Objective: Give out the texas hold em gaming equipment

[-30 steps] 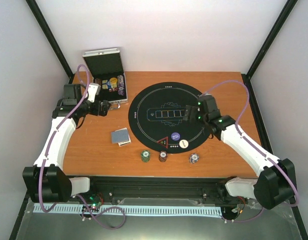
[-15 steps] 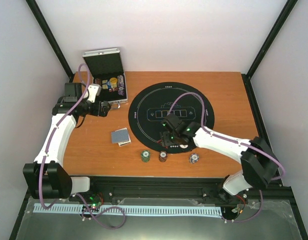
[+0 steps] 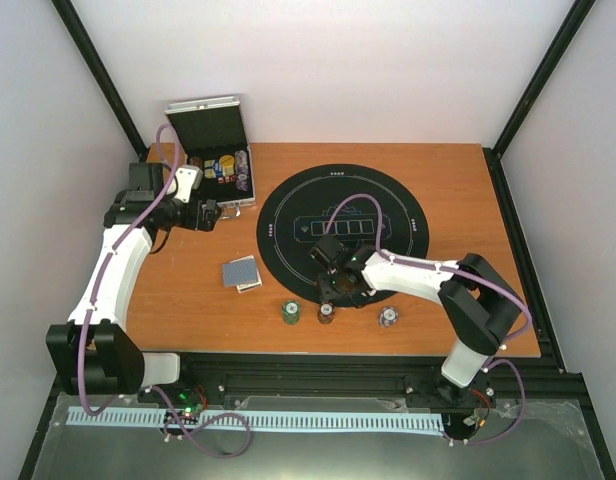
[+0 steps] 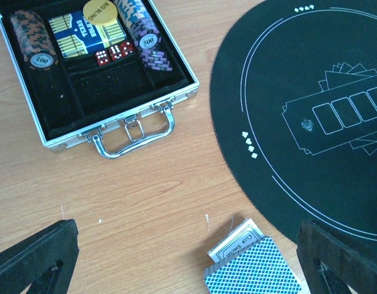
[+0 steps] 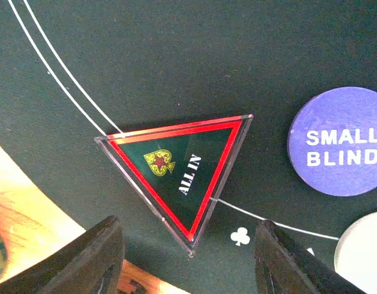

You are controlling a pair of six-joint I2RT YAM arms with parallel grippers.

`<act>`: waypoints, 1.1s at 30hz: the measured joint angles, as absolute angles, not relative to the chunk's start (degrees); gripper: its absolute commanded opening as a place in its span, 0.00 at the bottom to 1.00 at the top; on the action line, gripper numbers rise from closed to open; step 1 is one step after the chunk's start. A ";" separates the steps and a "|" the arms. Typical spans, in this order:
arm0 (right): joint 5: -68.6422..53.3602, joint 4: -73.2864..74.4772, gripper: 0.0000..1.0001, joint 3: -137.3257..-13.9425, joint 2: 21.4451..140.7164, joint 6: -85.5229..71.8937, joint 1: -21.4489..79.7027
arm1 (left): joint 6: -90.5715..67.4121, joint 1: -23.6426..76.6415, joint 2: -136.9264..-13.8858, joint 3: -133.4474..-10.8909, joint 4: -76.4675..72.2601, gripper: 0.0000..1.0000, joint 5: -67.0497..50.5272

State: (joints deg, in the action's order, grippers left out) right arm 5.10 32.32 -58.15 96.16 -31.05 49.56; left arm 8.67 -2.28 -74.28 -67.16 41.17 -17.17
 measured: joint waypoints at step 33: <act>8.32 36.34 0.37 -92.23 124.79 -21.34 49.47 | 8.32 -2.33 -77.45 -71.55 42.02 1.00 -16.36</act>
State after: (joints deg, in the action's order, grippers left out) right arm 8.32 36.34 -92.23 124.79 -21.34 49.47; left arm 8.32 -2.33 -77.45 -71.55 42.02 -16.36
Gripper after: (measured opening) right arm 0.366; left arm 0.999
